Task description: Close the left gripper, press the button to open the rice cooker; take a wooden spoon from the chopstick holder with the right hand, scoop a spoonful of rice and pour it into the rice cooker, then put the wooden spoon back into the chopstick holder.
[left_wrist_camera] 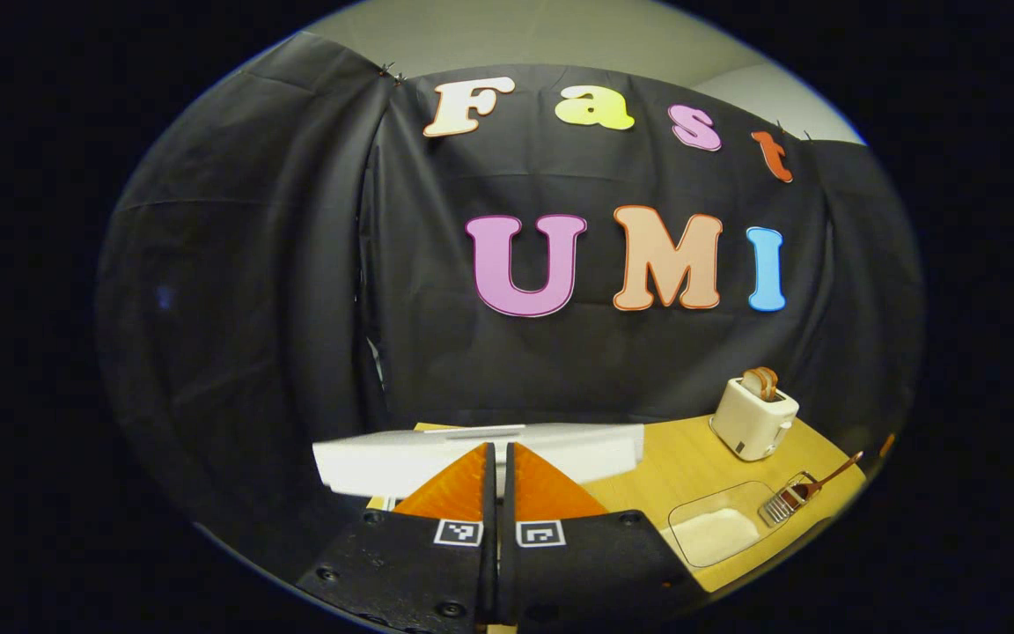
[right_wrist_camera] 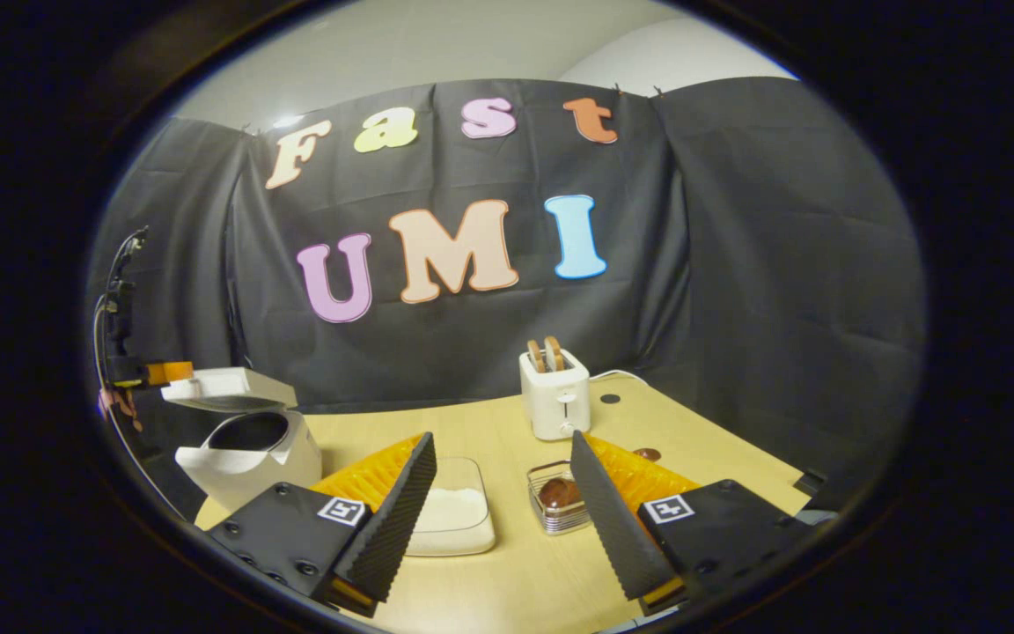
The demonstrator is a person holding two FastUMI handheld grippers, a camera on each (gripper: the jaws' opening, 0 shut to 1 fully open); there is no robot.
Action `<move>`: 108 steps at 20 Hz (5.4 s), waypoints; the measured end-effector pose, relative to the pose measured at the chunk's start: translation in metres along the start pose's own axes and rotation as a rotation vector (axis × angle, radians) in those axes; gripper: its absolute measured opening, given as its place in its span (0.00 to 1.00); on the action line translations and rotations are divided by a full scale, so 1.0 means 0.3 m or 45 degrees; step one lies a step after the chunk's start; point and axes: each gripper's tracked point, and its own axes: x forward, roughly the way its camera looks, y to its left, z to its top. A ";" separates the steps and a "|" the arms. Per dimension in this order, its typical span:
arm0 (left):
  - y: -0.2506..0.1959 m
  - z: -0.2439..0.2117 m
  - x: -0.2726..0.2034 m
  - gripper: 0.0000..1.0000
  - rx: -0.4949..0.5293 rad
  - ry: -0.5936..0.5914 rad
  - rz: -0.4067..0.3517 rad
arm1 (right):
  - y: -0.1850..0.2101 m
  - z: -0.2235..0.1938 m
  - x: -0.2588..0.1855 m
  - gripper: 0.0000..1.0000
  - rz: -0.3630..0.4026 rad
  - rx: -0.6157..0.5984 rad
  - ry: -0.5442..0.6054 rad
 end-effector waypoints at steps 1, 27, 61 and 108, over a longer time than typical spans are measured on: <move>-0.009 0.004 -0.008 0.00 -0.018 -0.008 -0.005 | -0.013 -0.005 0.002 0.98 -0.003 0.008 0.003; -0.125 -0.159 -0.323 0.95 -0.020 0.031 0.293 | -0.397 -0.391 0.379 0.97 0.099 0.092 0.322; -0.084 -0.229 -0.480 0.95 -0.011 0.125 0.413 | -0.267 -0.354 0.686 0.19 0.162 0.163 0.286; 0.046 -0.284 -0.301 0.95 -0.019 0.185 -0.098 | 0.624 -0.560 0.509 0.19 0.356 -0.008 0.507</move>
